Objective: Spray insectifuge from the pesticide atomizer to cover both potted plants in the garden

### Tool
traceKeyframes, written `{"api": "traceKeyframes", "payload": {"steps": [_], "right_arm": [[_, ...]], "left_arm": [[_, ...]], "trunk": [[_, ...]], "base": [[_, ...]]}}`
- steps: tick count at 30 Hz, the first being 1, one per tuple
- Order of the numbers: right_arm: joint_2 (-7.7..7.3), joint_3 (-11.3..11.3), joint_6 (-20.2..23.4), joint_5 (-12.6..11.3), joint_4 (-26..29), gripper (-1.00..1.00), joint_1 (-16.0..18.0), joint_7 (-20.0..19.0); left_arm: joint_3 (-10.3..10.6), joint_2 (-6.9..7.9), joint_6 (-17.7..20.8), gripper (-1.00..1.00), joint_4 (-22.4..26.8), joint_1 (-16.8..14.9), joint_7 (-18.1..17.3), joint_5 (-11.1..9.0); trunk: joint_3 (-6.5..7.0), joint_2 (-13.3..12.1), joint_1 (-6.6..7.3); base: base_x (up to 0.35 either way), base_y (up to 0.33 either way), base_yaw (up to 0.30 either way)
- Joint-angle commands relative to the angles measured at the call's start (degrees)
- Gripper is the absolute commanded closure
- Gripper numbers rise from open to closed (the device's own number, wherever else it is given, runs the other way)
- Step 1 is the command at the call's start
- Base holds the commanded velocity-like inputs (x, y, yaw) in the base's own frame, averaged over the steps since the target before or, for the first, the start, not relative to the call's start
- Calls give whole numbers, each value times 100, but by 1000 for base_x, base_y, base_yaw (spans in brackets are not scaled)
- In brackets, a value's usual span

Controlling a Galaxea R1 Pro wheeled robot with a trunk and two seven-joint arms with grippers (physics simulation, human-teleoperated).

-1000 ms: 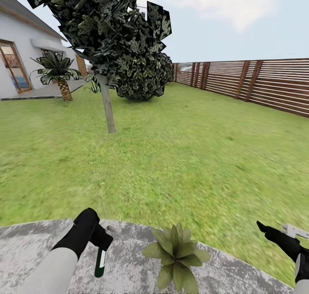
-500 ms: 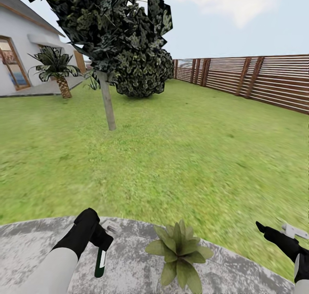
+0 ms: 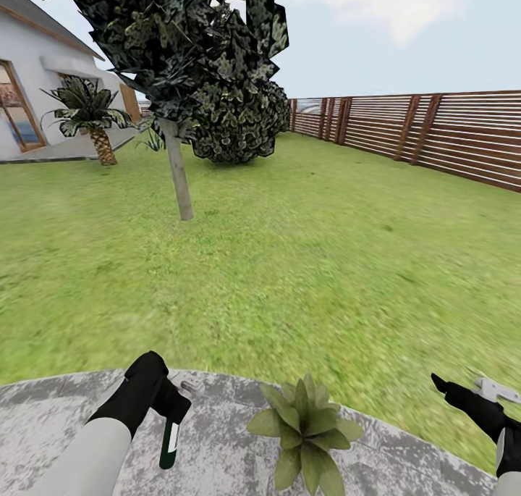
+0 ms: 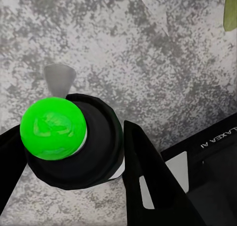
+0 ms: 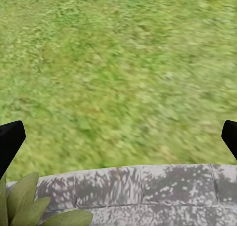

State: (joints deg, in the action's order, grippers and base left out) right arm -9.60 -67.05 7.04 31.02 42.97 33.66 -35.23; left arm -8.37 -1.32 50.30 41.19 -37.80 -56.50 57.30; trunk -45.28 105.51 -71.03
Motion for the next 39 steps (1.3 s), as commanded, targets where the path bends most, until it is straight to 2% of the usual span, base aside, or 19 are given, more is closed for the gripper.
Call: {"api": "traceKeyframes", "payload": {"steps": [1,7,21,27,39], "right_arm": [[2,-28,25,27,9,-100,9,-46],[2,-28,25,27,9,-100,9,-46],[2,-28,28,27,9,-100,9,-46],[2,-28,25,27,9,-100,9,-46],[2,-28,25,27,9,-100,9,-46]], "left_arm": [[-35,-8,23,100,5,-4,-54,54],[-42,-8,23,100,-5,-1,-55,54],[-40,-8,31,100,-16,-3,-74,53],[-42,-8,25,100,-294,-5,-72,53],[-51,0,31,100,-384,-4,-71,52]], "trunk": [[-6,3,0],[-13,3,0],[-105,3,0],[-144,3,0],[-156,3,0]], "base": [[4,4,0],[1,1,-39],[0,0,-194],[0,121,-189],[0,25,-26]]}}
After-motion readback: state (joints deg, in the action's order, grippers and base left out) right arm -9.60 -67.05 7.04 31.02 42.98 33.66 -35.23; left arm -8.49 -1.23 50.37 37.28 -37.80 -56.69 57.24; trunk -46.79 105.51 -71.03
